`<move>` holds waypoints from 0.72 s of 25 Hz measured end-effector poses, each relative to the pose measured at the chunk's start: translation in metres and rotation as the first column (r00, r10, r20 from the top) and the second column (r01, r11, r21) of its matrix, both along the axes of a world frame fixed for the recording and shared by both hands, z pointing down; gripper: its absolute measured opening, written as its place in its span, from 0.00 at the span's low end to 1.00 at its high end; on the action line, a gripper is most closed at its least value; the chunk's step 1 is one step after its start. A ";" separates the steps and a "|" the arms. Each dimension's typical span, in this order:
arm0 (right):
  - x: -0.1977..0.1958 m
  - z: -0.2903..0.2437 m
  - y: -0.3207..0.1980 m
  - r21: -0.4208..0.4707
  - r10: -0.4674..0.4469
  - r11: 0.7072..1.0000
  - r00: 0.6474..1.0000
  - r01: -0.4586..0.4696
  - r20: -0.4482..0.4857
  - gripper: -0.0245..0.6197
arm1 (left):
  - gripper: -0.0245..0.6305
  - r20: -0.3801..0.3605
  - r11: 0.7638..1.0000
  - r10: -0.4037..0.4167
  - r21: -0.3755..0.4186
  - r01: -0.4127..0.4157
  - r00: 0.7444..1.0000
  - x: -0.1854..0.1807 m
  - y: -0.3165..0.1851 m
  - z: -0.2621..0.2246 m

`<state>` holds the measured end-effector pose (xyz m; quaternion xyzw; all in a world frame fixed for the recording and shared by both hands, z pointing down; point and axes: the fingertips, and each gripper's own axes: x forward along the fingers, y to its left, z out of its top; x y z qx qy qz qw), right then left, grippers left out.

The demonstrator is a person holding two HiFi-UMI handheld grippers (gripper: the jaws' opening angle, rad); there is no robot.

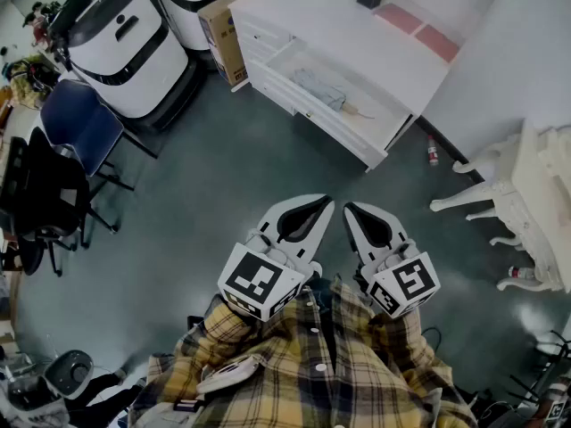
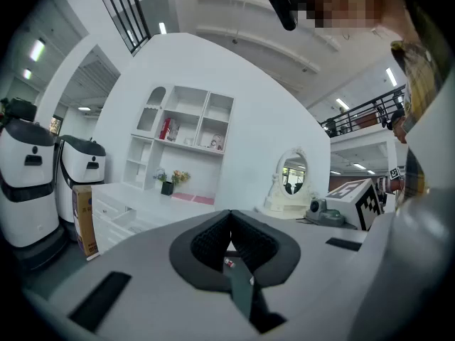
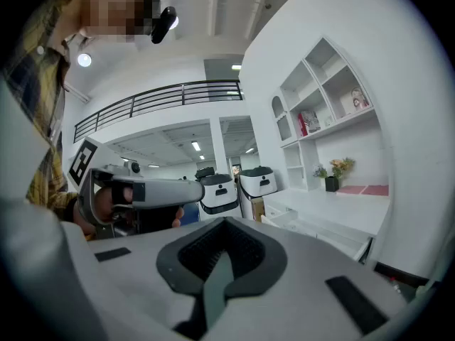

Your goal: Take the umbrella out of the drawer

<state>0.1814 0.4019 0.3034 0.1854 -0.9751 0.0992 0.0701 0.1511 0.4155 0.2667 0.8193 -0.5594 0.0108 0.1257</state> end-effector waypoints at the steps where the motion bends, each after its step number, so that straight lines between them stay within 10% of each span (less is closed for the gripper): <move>1: 0.002 0.000 0.002 0.001 -0.003 1.000 1.000 0.003 0.003 0.06 | 0.07 -0.001 1.000 -0.006 0.000 0.006 1.000 0.002 0.002 0.001; 18: 0.029 0.015 0.021 -0.055 -0.029 0.998 0.998 0.031 0.050 0.06 | 0.07 0.020 0.997 -0.071 -0.014 0.072 0.997 0.019 0.027 0.015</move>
